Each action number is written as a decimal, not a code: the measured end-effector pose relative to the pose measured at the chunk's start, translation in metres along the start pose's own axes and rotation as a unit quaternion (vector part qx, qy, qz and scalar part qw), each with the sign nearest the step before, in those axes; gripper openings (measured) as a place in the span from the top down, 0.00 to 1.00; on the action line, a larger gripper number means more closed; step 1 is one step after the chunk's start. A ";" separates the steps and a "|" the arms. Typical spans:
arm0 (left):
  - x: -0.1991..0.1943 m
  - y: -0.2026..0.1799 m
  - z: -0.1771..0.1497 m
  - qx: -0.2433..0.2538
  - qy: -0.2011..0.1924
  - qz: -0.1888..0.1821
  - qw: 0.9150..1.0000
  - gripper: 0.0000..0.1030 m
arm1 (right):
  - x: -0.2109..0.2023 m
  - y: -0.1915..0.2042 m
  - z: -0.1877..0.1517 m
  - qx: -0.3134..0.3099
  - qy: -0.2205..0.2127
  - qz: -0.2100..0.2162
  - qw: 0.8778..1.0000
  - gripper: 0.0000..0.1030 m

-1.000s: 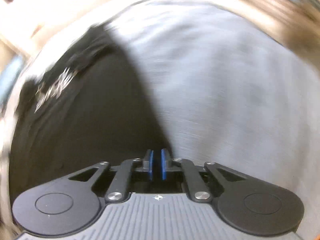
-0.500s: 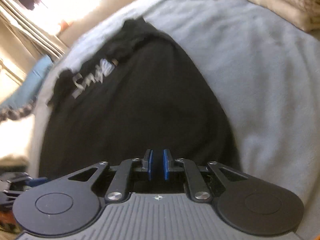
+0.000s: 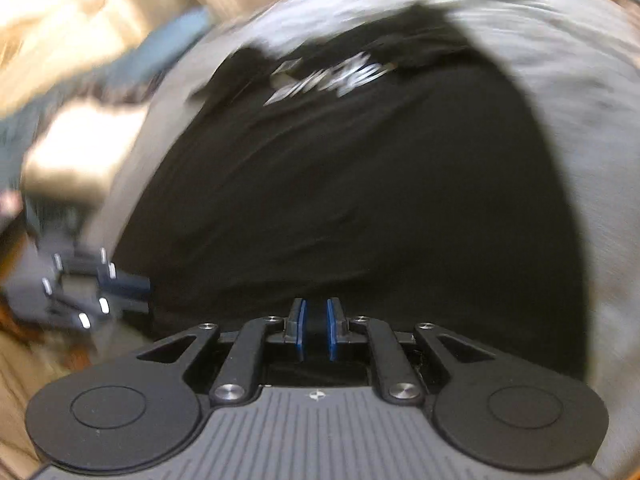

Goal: Fold clothes

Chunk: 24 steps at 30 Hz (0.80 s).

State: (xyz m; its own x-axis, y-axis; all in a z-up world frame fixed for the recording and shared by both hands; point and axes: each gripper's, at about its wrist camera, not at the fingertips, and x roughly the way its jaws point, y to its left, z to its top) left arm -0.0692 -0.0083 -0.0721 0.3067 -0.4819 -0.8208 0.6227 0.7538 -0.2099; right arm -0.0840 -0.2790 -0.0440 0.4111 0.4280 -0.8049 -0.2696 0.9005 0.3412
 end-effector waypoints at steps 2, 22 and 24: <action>-0.002 -0.001 -0.005 0.001 0.000 0.005 1.000 0.76 | 0.018 0.001 -0.007 -0.013 0.042 -0.015 0.999 0.90; -0.018 -0.015 -0.020 0.048 0.006 0.020 0.999 0.69 | -0.003 0.055 -0.011 -0.139 0.082 0.018 0.987 0.84; -0.018 -0.016 -0.021 0.051 0.006 0.017 0.999 0.69 | 0.001 0.065 -0.012 -0.170 0.085 0.024 0.982 0.84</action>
State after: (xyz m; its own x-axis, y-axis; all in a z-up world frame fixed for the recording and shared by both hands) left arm -0.0996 -0.0028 -0.0651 0.3210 -0.4504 -0.8331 0.6827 0.7197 -0.1260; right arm -0.1118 -0.2215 -0.0284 0.2477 0.4243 -0.8710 -0.5713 0.7900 0.2224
